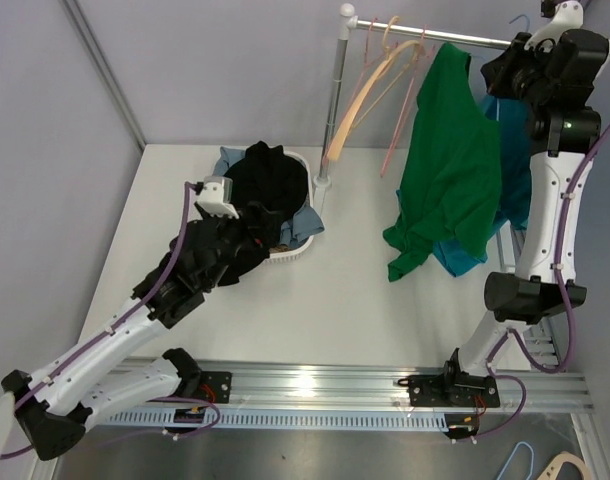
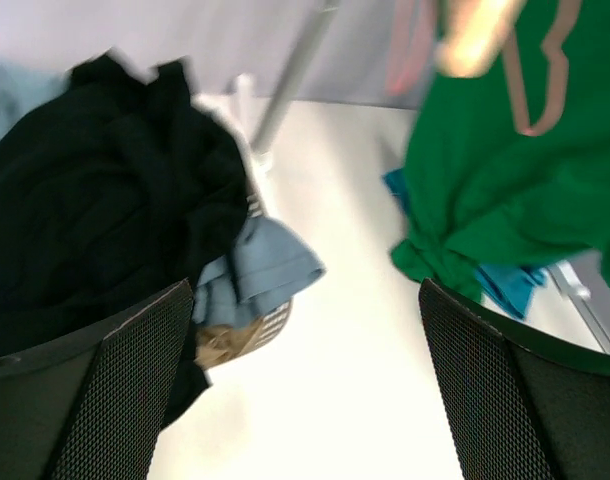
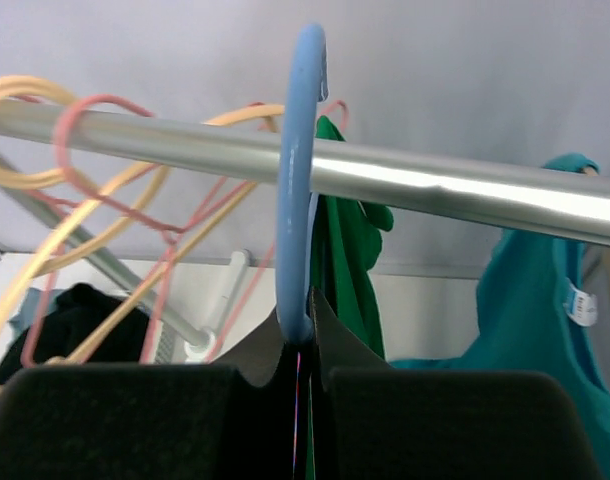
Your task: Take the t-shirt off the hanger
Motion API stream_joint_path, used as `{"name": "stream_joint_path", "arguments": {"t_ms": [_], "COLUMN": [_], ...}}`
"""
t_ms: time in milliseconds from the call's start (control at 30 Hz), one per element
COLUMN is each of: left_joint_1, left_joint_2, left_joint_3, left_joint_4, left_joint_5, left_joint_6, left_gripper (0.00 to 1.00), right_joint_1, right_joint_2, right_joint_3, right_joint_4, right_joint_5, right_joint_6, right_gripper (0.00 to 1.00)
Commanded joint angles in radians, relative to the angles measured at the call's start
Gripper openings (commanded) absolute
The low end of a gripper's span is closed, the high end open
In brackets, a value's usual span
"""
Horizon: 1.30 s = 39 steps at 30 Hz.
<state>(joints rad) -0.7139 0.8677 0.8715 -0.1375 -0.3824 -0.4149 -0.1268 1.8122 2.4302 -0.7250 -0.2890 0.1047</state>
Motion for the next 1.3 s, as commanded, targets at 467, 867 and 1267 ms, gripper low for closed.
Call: {"name": "stream_joint_path", "arguments": {"t_ms": [467,867,1267], "left_joint_1": [-0.635,-0.823,-0.730], "left_joint_2": [0.034,0.287,0.590], "left_joint_3": [0.001,-0.008,0.178], "left_joint_4": [0.415,0.619,0.615], "left_joint_5": [-0.061,-0.058,0.020], "left_joint_6": [0.647,0.673,0.654], "left_gripper": [0.99,0.99,0.99], "right_joint_1": [0.337,0.492,0.547], "right_joint_2": [-0.602,-0.645,-0.623], "right_joint_3": [-0.701,-0.824,-0.784], "right_joint_4": [0.089,0.009,0.039], "right_joint_5": [0.675,0.982,0.938], "right_joint_6": [0.272,0.423,0.402], "right_gripper": [0.00,0.00,0.00]}}
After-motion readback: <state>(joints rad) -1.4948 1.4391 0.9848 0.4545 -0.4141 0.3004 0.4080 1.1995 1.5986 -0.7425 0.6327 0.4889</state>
